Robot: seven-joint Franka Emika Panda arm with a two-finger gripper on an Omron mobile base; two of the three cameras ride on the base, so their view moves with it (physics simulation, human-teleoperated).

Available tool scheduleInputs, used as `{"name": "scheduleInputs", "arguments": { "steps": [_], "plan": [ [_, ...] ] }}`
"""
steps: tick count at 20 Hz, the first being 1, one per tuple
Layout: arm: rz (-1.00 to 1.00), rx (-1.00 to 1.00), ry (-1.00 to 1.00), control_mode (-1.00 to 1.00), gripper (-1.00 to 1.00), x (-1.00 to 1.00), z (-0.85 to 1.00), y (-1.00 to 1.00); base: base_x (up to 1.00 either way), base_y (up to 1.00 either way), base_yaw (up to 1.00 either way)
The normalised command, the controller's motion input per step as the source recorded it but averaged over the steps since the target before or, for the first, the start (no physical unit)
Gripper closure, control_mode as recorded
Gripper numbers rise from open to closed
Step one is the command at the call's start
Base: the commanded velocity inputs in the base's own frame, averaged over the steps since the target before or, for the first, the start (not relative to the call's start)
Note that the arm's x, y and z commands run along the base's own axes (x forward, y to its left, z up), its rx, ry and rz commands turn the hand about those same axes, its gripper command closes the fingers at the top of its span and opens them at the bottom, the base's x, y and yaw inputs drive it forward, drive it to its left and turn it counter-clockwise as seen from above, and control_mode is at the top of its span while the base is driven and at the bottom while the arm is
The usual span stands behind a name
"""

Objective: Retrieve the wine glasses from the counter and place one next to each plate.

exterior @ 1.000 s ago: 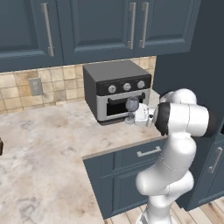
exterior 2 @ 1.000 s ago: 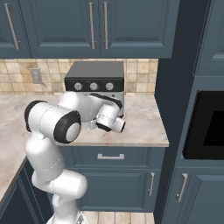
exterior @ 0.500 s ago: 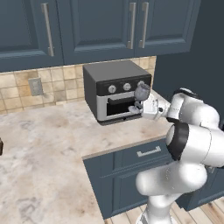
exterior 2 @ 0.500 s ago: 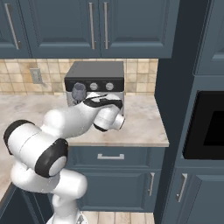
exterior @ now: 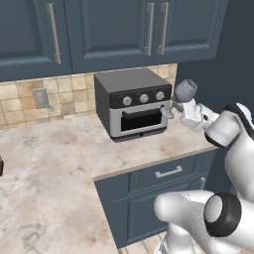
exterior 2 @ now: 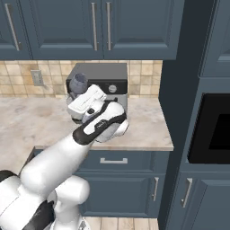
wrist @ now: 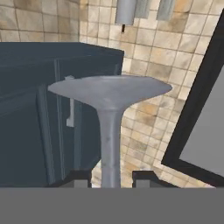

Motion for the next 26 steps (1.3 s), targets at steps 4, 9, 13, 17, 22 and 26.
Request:
{"name": "scheduleInputs", "arguments": {
  "steps": [4,9,13,17,22,26],
  "plan": [
    [0.04,0.12,0.0,-1.0,1.0,-1.0,0.55,-0.33,0.0,0.0,0.0],
    [0.04,0.02,0.0,-1.0,1.0,-1.0,0.5,-0.38,0.0,0.0,0.0],
    [0.01,0.0,0.0,-1.0,1.0,-1.0,0.17,-0.11,0.0,0.0,0.0],
    [0.0,-0.07,-0.01,-1.0,1.0,-0.79,0.0,-0.16,0.0,0.0,0.0],
    [0.0,-0.13,-0.05,-1.0,1.0,-0.9,0.0,-0.16,0.0,0.0,0.0],
    [-0.06,-0.01,0.0,1.0,1.0,-0.46,0.0,-0.45,-0.11,-0.21,-0.06]
  ]
}}
